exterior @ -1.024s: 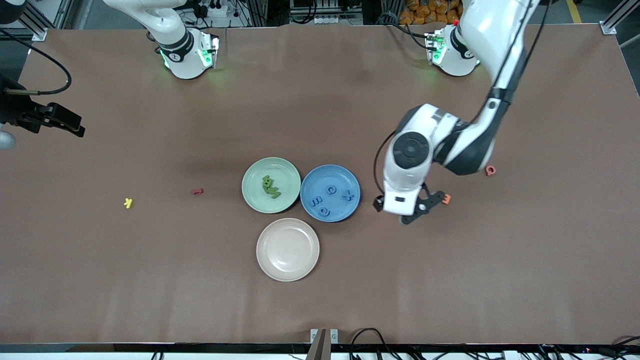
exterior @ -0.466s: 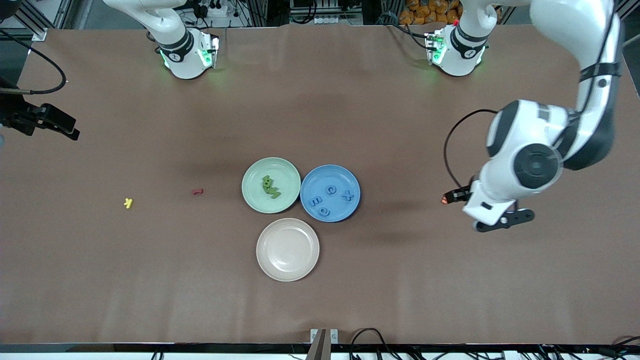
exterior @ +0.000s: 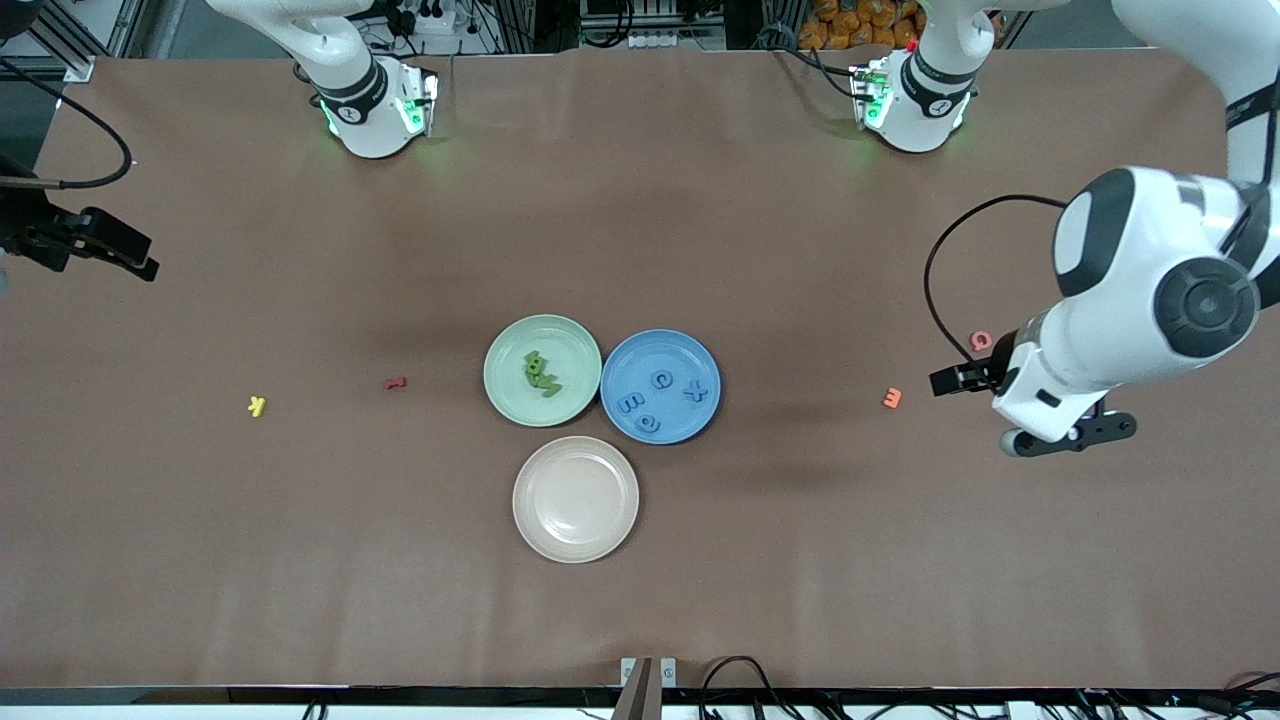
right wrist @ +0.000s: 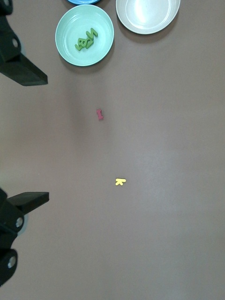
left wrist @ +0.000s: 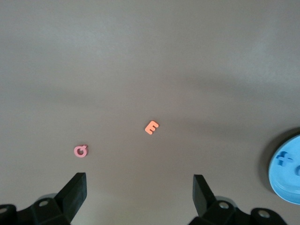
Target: Sort letters by color into matching plates
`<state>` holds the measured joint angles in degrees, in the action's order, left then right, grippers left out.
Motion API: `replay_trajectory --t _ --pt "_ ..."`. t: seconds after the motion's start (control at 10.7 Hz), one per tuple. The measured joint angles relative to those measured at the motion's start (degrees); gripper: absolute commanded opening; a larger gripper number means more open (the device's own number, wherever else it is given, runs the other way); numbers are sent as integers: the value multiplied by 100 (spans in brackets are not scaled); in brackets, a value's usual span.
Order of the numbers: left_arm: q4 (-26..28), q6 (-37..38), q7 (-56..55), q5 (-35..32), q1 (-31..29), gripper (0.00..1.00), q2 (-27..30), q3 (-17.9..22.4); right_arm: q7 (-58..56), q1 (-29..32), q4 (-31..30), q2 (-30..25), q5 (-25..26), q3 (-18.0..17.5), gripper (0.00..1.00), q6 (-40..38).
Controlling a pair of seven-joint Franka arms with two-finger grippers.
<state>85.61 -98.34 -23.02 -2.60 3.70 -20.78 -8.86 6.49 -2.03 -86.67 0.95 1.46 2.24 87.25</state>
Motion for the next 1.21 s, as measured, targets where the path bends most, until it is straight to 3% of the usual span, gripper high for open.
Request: replay_trajectory --t 0.74,1.21 --pt "21 737 -222 102 -292 100 1535 7 5 279 1 10 0 -263 100 0" --pt "47 567 -1301 462 -225 100 1687 39 6 280 1 15 0 -273 100 0"
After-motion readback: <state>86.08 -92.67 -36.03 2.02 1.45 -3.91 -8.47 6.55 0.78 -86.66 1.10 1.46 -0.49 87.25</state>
